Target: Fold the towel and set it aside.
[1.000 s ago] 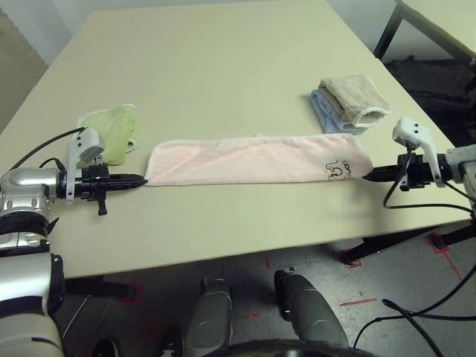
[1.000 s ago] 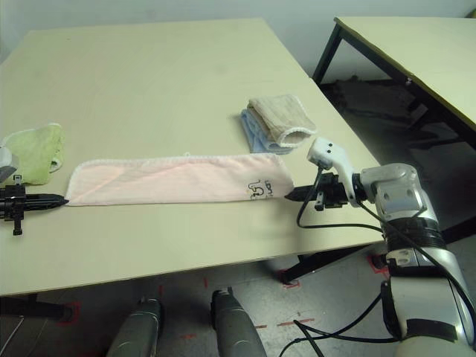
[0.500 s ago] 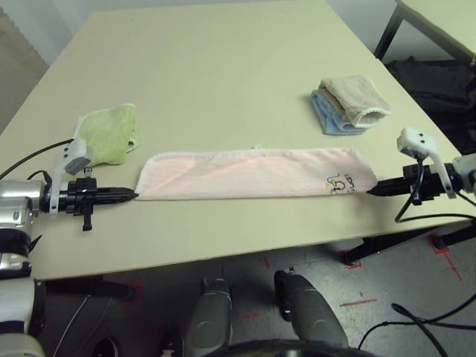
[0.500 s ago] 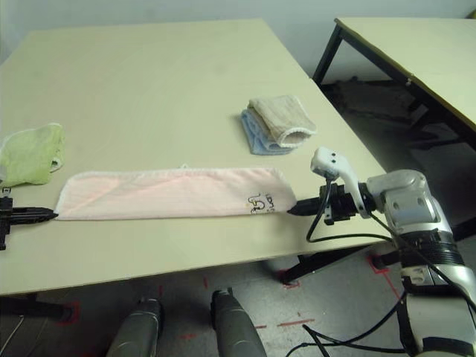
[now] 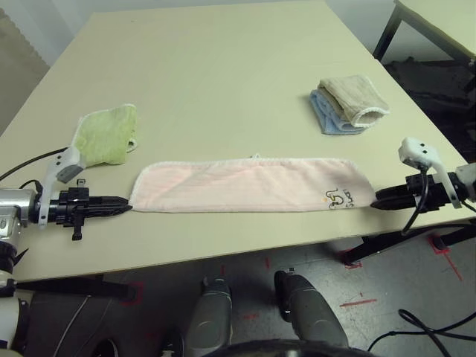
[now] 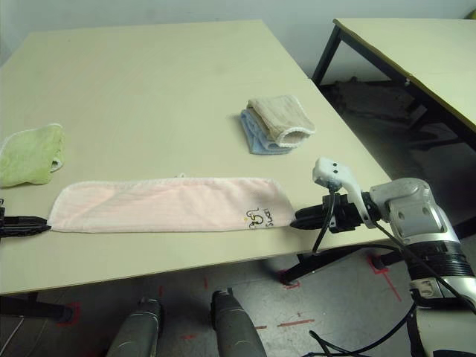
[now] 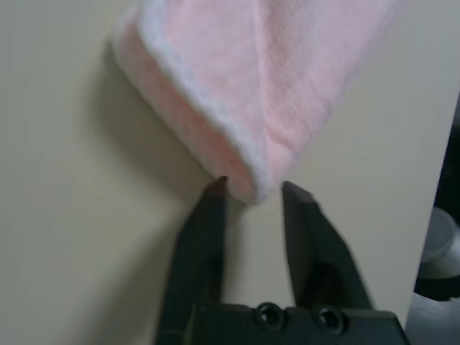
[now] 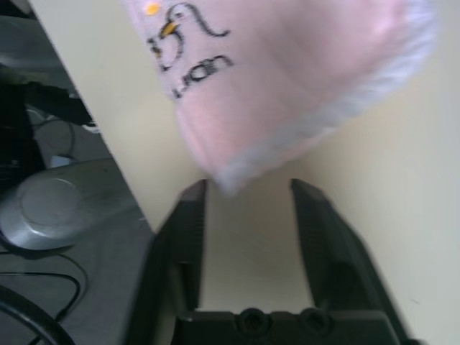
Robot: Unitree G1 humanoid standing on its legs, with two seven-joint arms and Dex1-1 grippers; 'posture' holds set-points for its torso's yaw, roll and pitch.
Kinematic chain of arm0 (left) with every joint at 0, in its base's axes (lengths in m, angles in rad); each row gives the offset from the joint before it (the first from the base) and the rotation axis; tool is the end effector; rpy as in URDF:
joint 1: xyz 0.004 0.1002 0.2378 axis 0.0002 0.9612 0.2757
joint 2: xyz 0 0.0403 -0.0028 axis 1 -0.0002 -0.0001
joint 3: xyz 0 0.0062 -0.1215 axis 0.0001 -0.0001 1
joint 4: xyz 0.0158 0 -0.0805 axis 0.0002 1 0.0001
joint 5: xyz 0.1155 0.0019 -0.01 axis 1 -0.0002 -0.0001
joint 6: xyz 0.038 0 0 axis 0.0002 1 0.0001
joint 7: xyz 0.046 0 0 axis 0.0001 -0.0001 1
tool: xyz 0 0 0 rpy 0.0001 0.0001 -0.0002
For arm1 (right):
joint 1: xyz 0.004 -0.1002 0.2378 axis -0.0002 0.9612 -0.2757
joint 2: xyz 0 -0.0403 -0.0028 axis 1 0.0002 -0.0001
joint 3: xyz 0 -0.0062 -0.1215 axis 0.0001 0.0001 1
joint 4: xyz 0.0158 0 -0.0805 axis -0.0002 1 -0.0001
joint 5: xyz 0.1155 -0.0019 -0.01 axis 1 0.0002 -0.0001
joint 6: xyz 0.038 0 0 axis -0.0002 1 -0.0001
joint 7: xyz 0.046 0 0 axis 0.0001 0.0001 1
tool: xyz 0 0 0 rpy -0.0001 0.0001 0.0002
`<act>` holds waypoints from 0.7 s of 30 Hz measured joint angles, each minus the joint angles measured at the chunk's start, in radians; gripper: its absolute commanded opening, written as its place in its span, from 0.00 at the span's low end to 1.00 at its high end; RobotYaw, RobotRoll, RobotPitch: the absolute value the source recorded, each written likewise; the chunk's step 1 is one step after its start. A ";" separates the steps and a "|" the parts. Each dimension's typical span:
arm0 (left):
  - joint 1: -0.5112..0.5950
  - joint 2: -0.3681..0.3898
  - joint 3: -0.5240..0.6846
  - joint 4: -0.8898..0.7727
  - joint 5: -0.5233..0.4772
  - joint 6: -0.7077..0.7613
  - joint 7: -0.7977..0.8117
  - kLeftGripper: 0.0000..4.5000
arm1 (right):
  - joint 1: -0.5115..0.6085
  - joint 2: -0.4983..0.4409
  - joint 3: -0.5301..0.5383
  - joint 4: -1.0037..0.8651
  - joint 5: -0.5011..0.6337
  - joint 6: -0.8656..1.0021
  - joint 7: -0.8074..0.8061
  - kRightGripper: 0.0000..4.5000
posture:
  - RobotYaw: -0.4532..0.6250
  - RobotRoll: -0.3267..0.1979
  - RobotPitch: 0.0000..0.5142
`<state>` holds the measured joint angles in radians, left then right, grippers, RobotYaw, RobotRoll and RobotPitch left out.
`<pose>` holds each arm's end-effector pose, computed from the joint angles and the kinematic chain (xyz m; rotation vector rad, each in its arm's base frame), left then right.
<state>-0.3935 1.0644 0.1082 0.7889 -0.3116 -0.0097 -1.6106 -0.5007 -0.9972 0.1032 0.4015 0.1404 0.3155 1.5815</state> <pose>0.2349 0.4378 0.1591 0.2892 0.5311 -0.9691 0.2878 -0.3532 0.1761 -0.4391 0.7325 1.1557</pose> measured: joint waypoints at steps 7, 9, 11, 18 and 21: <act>-0.017 0.020 0.033 -0.047 -0.092 -0.200 0.000 1.00 | -0.074 -0.037 0.000 0.042 0.006 0.171 -0.018 1.00 | 0.45 0.62 0.33; -0.018 0.020 0.027 -0.093 -0.135 -0.219 0.000 1.00 | -0.112 -0.037 0.000 0.042 0.022 0.279 -0.013 1.00 | 0.45 0.62 0.32; -0.019 0.020 0.011 -0.133 -0.172 -0.236 0.000 1.00 | -0.152 -0.037 0.007 0.047 0.044 0.403 0.005 1.00 | 0.45 0.62 0.32; -0.012 0.002 -0.030 -0.212 -0.255 -0.321 0.000 1.00 | -0.272 -0.066 0.116 0.119 0.181 0.865 0.031 1.00 | 0.46 0.62 0.31; 0.020 -0.049 -0.029 -0.284 -0.298 -0.314 0.000 1.00 | -0.298 -0.068 0.164 0.120 0.225 1.009 0.031 1.00 | 0.46 0.62 0.31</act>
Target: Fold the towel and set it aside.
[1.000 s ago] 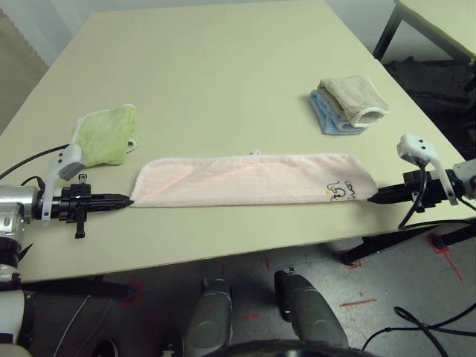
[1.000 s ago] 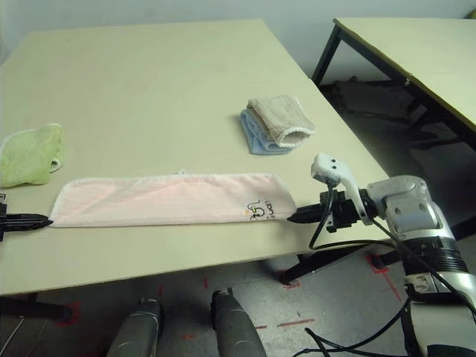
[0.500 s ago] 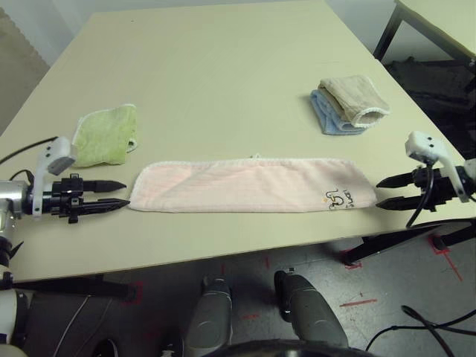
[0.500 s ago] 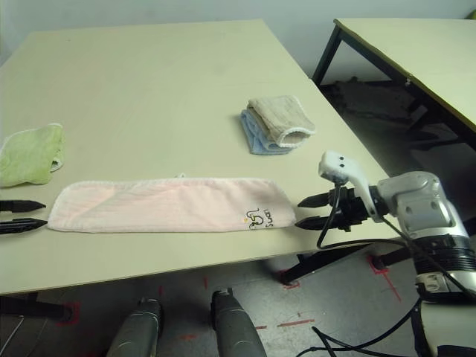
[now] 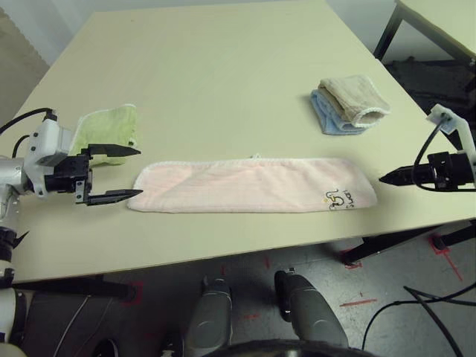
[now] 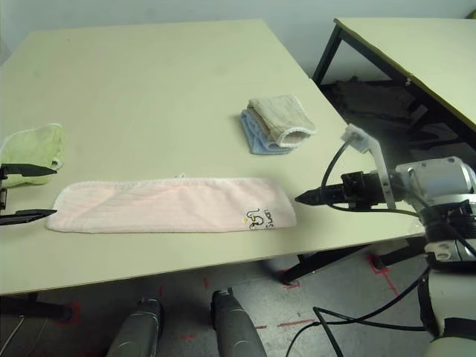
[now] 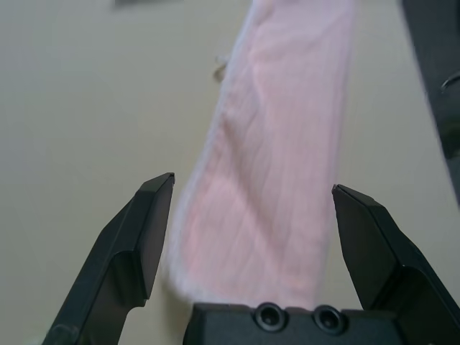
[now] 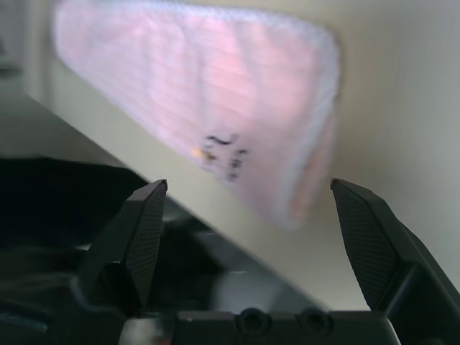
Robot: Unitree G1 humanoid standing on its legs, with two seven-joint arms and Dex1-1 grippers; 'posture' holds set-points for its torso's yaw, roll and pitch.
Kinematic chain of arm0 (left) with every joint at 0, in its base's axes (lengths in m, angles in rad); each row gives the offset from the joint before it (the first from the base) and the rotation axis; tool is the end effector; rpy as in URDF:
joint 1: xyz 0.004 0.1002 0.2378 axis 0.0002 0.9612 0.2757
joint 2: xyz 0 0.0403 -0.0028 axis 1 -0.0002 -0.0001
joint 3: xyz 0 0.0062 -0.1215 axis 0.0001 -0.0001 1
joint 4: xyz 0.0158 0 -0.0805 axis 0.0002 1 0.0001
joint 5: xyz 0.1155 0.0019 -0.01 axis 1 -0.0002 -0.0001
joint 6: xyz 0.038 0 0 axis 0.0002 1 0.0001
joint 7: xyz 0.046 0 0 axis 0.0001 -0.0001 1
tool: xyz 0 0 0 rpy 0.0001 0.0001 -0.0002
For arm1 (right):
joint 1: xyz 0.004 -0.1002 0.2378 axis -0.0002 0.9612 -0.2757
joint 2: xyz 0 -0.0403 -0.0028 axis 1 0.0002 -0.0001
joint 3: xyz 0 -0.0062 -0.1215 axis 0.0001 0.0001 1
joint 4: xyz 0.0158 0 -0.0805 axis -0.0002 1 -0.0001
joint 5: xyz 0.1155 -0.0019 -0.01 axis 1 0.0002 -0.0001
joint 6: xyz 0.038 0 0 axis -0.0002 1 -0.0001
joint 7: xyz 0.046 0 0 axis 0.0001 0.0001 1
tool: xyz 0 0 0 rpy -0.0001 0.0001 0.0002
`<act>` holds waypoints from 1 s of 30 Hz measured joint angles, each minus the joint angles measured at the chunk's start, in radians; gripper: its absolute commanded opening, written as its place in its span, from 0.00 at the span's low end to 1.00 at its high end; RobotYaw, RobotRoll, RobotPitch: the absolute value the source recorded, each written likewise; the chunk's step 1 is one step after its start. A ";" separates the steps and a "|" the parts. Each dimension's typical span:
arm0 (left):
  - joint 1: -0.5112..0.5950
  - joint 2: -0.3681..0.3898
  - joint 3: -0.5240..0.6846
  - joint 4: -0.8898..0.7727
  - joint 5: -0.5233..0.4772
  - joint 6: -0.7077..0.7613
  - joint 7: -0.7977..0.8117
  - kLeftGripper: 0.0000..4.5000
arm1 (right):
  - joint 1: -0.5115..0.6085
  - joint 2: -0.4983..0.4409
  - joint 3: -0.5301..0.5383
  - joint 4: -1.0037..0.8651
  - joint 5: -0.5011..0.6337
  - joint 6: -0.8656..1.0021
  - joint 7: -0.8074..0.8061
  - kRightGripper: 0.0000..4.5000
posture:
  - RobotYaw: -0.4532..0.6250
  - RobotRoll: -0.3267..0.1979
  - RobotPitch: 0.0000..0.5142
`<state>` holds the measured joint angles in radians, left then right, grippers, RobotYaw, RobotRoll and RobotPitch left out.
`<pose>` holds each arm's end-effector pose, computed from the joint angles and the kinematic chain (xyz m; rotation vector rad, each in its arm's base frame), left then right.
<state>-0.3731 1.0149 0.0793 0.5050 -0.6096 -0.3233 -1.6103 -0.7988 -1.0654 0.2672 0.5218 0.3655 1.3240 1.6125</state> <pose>0.2562 0.3853 0.1856 0.5720 -0.0077 -1.2418 0.2888 -0.3601 0.2047 0.4521 1.0373 0.8259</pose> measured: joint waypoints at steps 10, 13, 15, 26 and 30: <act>0.016 -0.020 0.020 -0.050 -0.030 0.066 0.000 1.00 | -0.007 -0.004 0.110 0.019 -0.007 0.045 -0.041 1.00 | 0.46 0.62 0.30; 0.002 -0.024 0.020 -0.049 -0.027 0.066 0.000 1.00 | -0.025 0.029 0.110 0.040 -0.005 0.063 -0.067 1.00 | 0.46 0.62 0.29; 0.000 -0.028 0.021 -0.049 -0.021 0.066 0.000 1.00 | -0.035 0.063 0.110 0.061 -0.004 0.071 -0.091 1.00 | 0.46 0.62 0.30; 0.000 -0.042 0.024 -0.048 -0.006 0.064 0.000 1.00 | -0.084 0.162 0.065 0.155 0.021 0.097 -0.207 1.00 | 0.47 0.62 0.29; -0.003 -0.043 0.024 -0.048 0.000 0.060 0.000 1.00 | -0.095 0.192 0.053 0.162 0.035 0.100 -0.230 1.00 | 0.47 0.62 0.28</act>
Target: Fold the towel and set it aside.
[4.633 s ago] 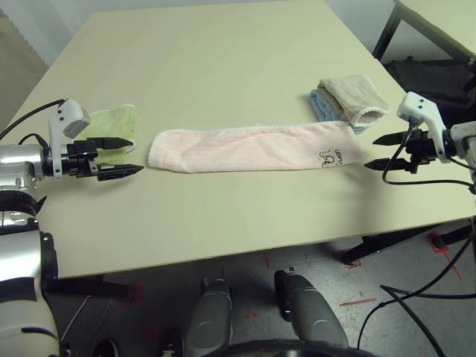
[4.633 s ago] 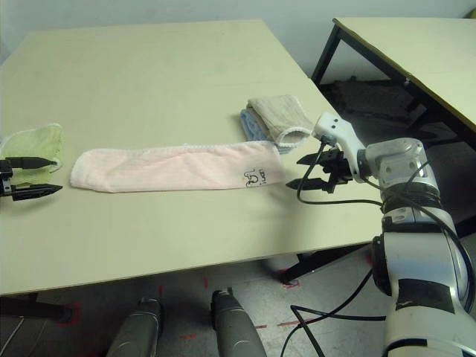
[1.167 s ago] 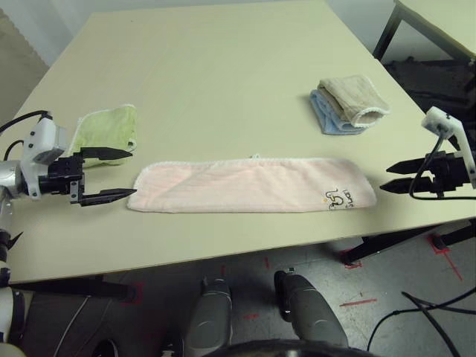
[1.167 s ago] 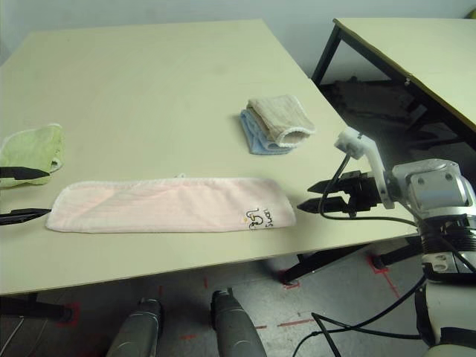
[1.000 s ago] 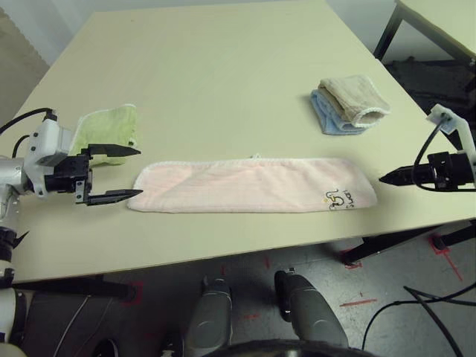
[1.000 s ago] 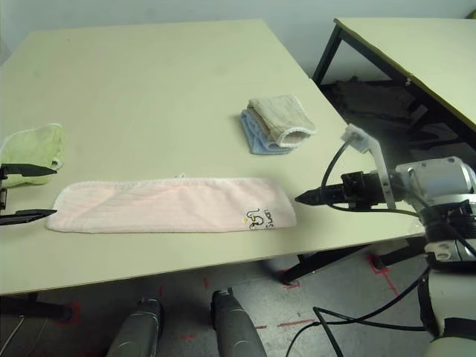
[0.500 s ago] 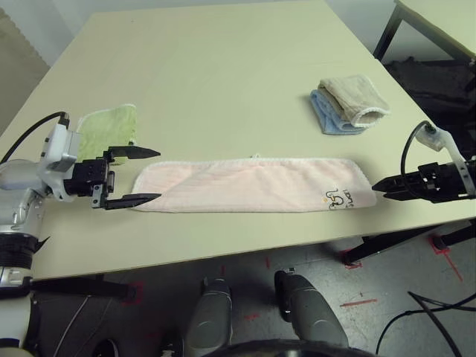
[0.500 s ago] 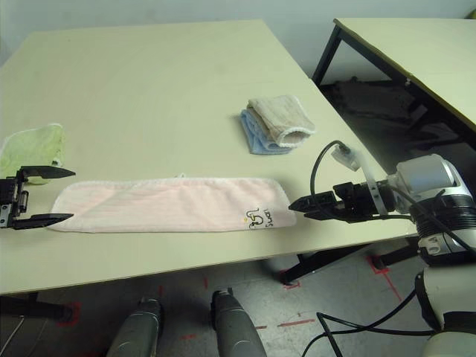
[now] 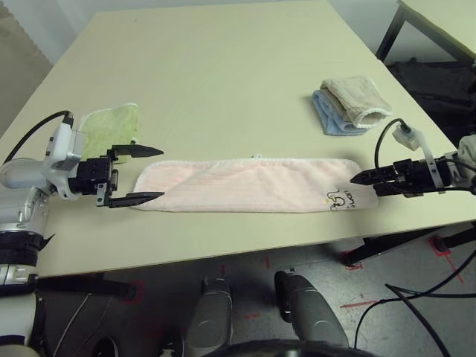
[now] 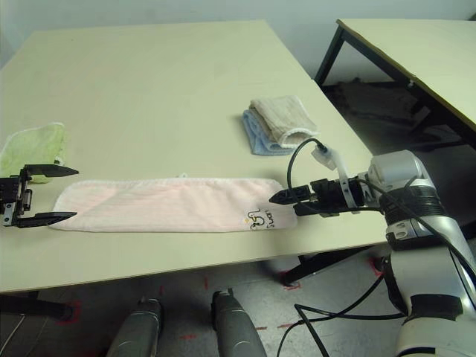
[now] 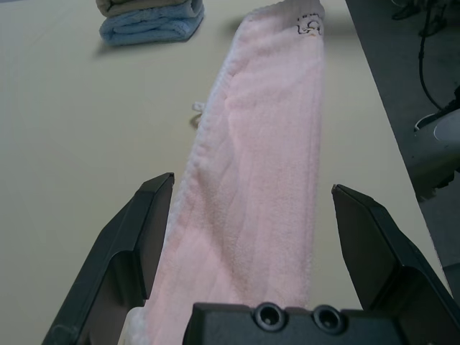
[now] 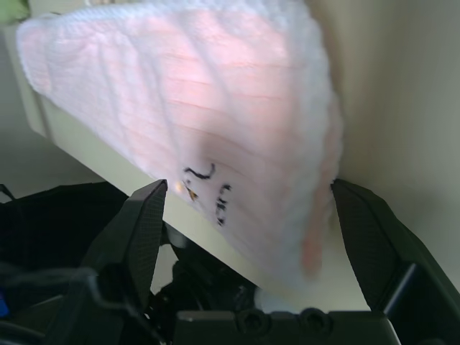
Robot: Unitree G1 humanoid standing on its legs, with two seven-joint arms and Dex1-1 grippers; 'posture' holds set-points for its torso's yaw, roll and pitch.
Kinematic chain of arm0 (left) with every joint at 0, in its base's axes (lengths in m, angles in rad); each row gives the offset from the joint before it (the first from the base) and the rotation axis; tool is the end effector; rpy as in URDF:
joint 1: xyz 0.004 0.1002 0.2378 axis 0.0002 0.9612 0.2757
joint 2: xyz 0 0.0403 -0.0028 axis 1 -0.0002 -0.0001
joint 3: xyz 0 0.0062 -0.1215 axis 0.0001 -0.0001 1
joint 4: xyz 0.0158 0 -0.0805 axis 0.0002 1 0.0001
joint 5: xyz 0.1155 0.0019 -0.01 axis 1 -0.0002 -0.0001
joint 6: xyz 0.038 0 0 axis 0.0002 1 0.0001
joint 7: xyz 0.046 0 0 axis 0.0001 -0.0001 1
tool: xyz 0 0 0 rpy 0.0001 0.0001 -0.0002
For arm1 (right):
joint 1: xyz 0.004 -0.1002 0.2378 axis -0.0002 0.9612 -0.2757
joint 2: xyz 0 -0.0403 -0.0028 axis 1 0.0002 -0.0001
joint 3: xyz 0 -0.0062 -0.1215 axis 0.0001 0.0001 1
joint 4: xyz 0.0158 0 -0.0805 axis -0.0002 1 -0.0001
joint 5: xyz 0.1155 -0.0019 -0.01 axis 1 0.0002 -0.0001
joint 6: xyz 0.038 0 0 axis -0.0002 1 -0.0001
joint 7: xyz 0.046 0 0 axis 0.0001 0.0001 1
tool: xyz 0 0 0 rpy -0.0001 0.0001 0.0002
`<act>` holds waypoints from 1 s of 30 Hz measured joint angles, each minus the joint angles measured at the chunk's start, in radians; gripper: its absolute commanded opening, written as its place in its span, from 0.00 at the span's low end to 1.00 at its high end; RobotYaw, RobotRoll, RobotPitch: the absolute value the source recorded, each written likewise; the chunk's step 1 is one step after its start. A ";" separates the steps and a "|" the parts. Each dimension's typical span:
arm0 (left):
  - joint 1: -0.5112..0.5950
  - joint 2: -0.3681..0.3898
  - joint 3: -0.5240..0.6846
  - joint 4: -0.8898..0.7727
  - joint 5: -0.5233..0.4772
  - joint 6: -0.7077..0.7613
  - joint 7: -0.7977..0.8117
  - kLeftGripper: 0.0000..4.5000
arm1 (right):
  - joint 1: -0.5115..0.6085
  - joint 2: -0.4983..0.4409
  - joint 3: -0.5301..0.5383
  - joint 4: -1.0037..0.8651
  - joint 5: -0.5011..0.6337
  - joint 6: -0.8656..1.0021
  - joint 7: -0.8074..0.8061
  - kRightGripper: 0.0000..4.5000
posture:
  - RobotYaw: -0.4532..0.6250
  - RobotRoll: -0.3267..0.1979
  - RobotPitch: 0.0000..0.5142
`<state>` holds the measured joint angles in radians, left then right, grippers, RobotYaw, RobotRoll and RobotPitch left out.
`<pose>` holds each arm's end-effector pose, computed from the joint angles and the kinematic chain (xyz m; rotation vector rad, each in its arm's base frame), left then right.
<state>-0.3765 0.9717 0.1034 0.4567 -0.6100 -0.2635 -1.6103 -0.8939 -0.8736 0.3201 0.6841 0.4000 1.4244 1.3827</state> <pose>0.2609 0.3756 0.1827 0.5224 -0.0420 -1.2648 0.3158 -0.3225 0.1701 0.5476 1.1557 0.7147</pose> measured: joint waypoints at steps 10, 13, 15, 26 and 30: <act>-0.017 -0.009 0.001 -0.001 0.015 -0.002 0.000 1.00 | 0.002 0.027 -0.027 -0.007 0.016 -0.023 -0.060 1.00 | 0.47 0.62 0.28; -0.017 -0.009 0.001 -0.006 0.015 -0.001 0.000 1.00 | 0.004 0.035 -0.035 -0.007 0.014 -0.045 -0.082 1.00 | 0.47 0.62 0.29; -0.017 -0.009 0.001 -0.012 0.015 0.000 0.000 1.00 | 0.012 0.034 -0.035 -0.013 0.013 -0.057 -0.085 1.00 | 0.47 0.62 0.29; -0.013 -0.008 0.010 -0.023 0.015 0.010 0.000 1.00 | 0.022 -0.049 0.016 -0.024 -0.018 -0.094 -0.049 1.00 | 0.46 0.62 0.29; -0.021 -0.011 0.010 -0.023 0.017 0.010 0.000 1.00 | 0.019 -0.046 0.016 -0.003 -0.026 -0.112 -0.051 1.00 | 0.46 0.62 0.29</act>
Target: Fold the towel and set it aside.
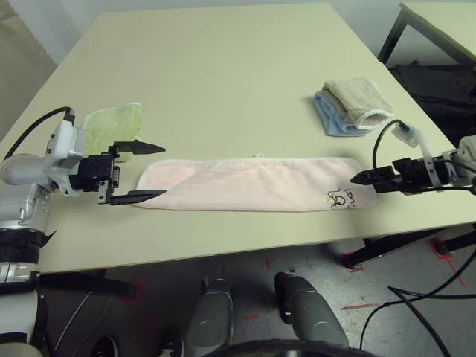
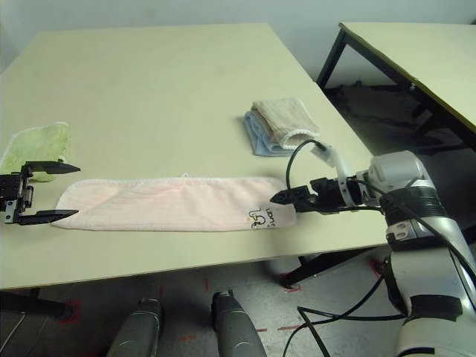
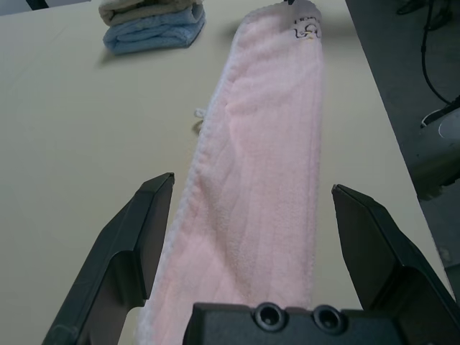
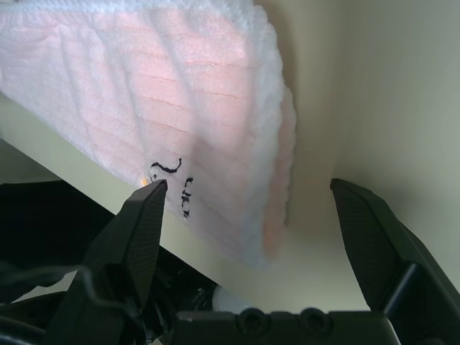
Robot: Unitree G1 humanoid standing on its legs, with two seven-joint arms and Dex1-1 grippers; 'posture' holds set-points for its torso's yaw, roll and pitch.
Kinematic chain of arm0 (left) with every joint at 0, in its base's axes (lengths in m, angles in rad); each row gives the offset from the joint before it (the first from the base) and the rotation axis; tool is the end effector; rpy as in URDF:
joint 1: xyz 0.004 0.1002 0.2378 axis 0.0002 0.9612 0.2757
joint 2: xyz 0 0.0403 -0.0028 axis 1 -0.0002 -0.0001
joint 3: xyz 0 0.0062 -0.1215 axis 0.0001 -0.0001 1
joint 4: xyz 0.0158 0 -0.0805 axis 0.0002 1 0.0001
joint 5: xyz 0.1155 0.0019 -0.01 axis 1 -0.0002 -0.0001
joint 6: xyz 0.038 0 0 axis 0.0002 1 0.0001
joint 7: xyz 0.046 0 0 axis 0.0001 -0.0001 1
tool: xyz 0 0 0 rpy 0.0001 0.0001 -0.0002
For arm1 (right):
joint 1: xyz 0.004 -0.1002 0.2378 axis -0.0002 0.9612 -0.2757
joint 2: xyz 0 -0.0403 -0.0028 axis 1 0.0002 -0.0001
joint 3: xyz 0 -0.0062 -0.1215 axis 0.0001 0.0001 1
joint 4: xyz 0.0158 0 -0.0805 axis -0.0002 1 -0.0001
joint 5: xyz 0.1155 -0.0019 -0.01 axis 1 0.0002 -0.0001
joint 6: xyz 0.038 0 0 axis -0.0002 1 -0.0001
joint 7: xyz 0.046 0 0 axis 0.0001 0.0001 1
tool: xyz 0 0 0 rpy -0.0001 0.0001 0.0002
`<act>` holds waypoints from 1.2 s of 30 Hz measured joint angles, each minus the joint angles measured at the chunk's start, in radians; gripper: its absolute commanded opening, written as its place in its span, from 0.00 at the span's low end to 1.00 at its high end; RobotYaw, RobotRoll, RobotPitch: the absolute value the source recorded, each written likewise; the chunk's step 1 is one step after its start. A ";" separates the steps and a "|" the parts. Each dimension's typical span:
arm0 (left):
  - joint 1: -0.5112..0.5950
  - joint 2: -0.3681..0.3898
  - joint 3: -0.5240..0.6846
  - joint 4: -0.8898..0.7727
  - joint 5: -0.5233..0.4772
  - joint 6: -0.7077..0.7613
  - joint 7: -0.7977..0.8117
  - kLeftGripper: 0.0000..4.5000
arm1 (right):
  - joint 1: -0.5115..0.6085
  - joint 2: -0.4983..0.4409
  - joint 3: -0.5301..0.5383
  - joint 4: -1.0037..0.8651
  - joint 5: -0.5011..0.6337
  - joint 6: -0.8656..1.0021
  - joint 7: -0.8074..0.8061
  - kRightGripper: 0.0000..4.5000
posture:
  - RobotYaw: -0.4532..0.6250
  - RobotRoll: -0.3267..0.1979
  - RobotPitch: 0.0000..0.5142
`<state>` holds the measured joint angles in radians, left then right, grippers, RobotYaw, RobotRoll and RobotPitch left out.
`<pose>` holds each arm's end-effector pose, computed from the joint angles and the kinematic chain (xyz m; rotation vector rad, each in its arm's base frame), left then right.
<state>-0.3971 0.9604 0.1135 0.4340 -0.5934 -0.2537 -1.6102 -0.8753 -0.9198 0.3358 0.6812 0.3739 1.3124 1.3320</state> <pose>0.2644 0.3704 0.1890 0.5450 -0.0642 -1.2740 0.3125 -0.3361 0.1743 0.4040 1.1266 0.6484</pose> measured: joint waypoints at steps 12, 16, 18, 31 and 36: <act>-0.010 -0.001 0.000 0.000 0.001 0.000 0.000 1.00 | -0.004 0.066 -0.049 -0.003 0.008 0.027 -0.025 1.00 | 0.46 0.62 0.29; -0.009 -0.001 0.000 -0.001 0.001 0.001 0.000 1.00 | -0.004 0.112 -0.105 0.012 0.010 0.025 -0.064 0.90 | 0.46 0.62 0.30; -0.009 -0.001 0.000 -0.002 0.001 0.002 0.000 1.00 | -0.004 0.131 -0.119 0.027 0.011 0.024 -0.076 0.74 | 0.46 0.62 0.30; -0.009 -0.001 -0.001 -0.003 0.001 0.006 0.000 1.00 | -0.005 0.105 -0.101 0.033 -0.001 -0.002 -0.072 0.00 | 0.46 0.62 0.29; -0.010 -0.010 -0.002 -0.003 0.001 0.006 0.000 1.00 | -0.048 0.069 -0.064 0.060 -0.045 -0.045 -0.059 0.00 | 0.45 0.62 0.29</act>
<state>-0.4067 0.9503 0.1111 0.4313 -0.5922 -0.2478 -1.6102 -0.9235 -0.8513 0.2720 0.7414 0.3292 1.2672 1.2728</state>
